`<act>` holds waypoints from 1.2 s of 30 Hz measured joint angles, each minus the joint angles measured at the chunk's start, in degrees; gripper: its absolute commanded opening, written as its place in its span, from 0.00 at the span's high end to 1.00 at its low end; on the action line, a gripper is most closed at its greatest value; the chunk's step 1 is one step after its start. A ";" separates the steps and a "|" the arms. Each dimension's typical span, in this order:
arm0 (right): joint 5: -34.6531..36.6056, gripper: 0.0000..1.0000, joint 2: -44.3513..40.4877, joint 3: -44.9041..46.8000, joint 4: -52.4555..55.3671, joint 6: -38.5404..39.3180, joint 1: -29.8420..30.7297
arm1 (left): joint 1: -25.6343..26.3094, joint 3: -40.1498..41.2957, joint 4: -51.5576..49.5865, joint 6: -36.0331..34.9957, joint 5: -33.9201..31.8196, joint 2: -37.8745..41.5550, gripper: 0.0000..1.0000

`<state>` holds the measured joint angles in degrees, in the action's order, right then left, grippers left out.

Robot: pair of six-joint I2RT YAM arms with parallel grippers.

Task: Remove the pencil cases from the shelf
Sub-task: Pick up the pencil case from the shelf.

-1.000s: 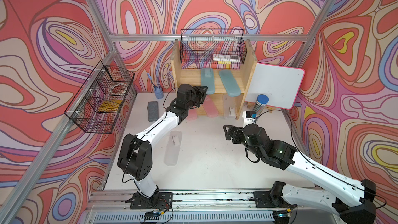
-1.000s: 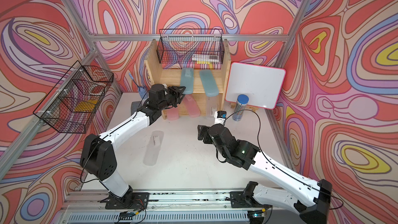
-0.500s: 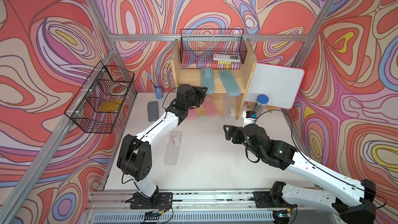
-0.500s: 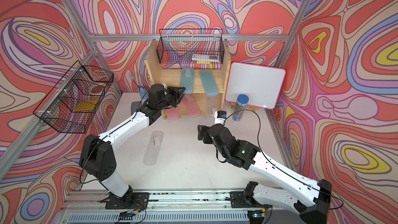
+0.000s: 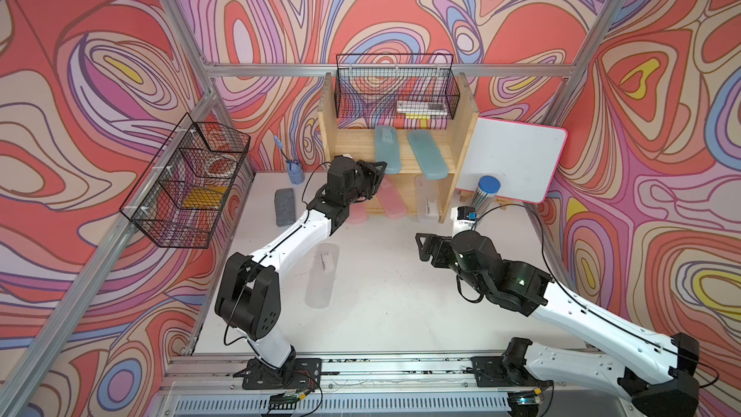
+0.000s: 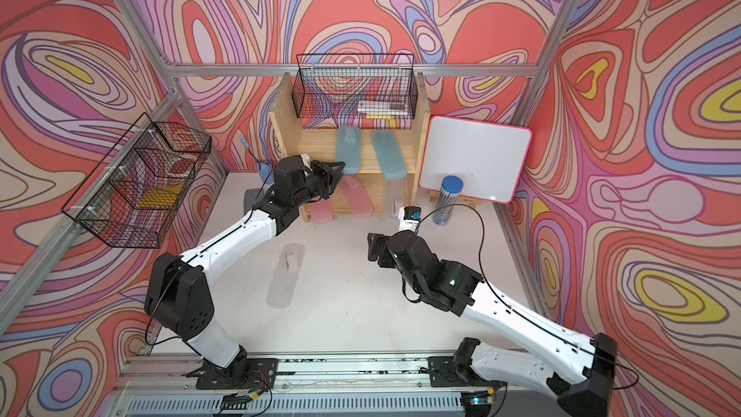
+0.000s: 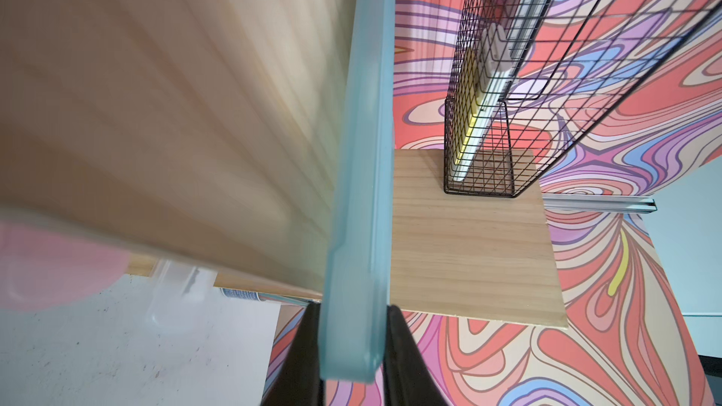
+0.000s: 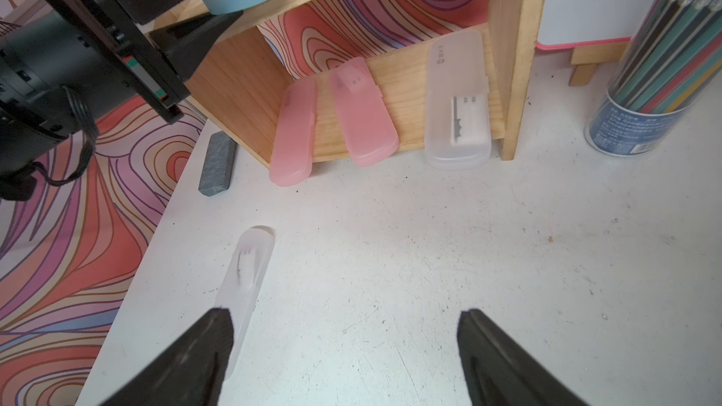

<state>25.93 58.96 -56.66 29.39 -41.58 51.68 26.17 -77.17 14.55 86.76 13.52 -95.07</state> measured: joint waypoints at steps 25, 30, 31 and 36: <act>-24.39 0.10 6.40 -9.99 -15.19 -8.39 -4.76 | -4.46 24.90 6.82 -1.18 13.79 27.54 1.00; -28.59 0.12 8.98 -10.01 -22.93 -14.69 -5.51 | -6.01 27.67 8.37 -0.76 17.77 33.77 1.00; -29.14 0.12 9.64 -10.12 -24.13 -15.56 -5.51 | -6.01 28.06 9.07 -0.70 18.51 34.60 1.00; -31.36 0.15 13.38 -12.31 -28.70 -19.91 -5.68 | -6.03 30.49 13.11 1.22 21.73 37.44 1.00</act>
<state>-5.43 72.34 -68.97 0.69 -61.49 46.00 20.14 -46.68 27.66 87.99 35.24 -57.63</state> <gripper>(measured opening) 0.861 0.174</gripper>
